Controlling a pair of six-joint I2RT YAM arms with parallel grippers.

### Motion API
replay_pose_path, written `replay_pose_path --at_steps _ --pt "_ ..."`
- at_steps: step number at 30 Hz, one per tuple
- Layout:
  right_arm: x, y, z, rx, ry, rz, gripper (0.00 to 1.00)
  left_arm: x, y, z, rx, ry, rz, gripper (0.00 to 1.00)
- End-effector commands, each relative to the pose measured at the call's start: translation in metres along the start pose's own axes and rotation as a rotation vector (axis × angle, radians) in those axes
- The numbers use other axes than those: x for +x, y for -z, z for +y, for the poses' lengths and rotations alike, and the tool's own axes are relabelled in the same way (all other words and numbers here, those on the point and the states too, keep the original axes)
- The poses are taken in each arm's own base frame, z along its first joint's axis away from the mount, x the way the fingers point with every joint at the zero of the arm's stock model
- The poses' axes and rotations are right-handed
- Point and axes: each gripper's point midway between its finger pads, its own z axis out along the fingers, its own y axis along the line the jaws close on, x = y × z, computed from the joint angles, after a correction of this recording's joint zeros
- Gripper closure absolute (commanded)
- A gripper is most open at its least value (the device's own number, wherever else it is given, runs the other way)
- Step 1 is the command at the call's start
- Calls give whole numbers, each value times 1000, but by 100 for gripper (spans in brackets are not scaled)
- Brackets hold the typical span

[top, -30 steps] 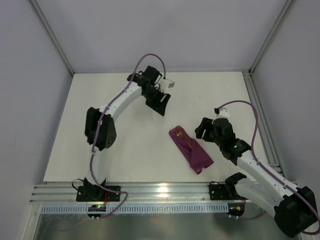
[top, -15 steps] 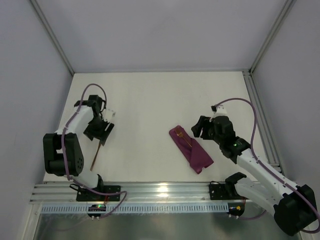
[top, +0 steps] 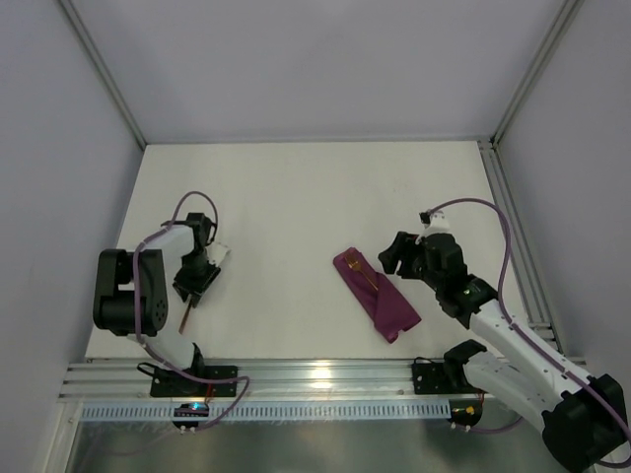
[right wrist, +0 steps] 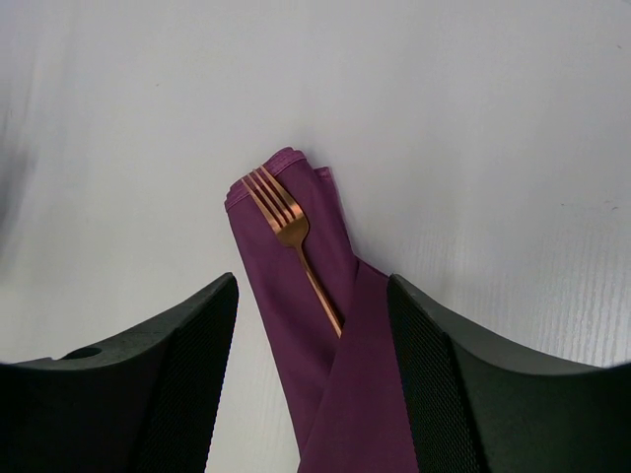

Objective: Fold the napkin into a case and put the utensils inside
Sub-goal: Pick up the knife from the corner of the board.

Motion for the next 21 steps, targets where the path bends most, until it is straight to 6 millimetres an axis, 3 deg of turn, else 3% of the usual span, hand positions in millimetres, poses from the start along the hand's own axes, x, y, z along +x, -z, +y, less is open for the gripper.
replay_pose_path --at_steps 1,2,4,5,7,10,11,15,21 --pt "-6 4 -2 11 -7 -38 34 -37 -23 12 -44 5 -96 65" --pt "-6 5 -5 24 -5 -42 34 -37 -26 11 -40 1 -87 77" --pt "-8 8 -5 27 -5 -56 34 -38 -29 8 -18 -8 -76 87" --pt "-9 9 -5 28 -6 -63 34 -39 -29 8 -14 -8 -77 100" --pt "-12 9 -6 32 -6 -74 34 -43 -28 6 4 -5 -92 100" --pt "-16 10 -2 19 1 -77 34 -63 -9 1 72 38 -177 100" --pt "-16 10 -1 13 1 -77 34 -80 9 -2 107 65 -264 100" --pt "-19 9 12 -49 10 -80 34 -108 59 -9 189 96 -447 100" --pt "-36 8 35 -142 49 -95 37 -123 120 -39 385 94 -612 100"
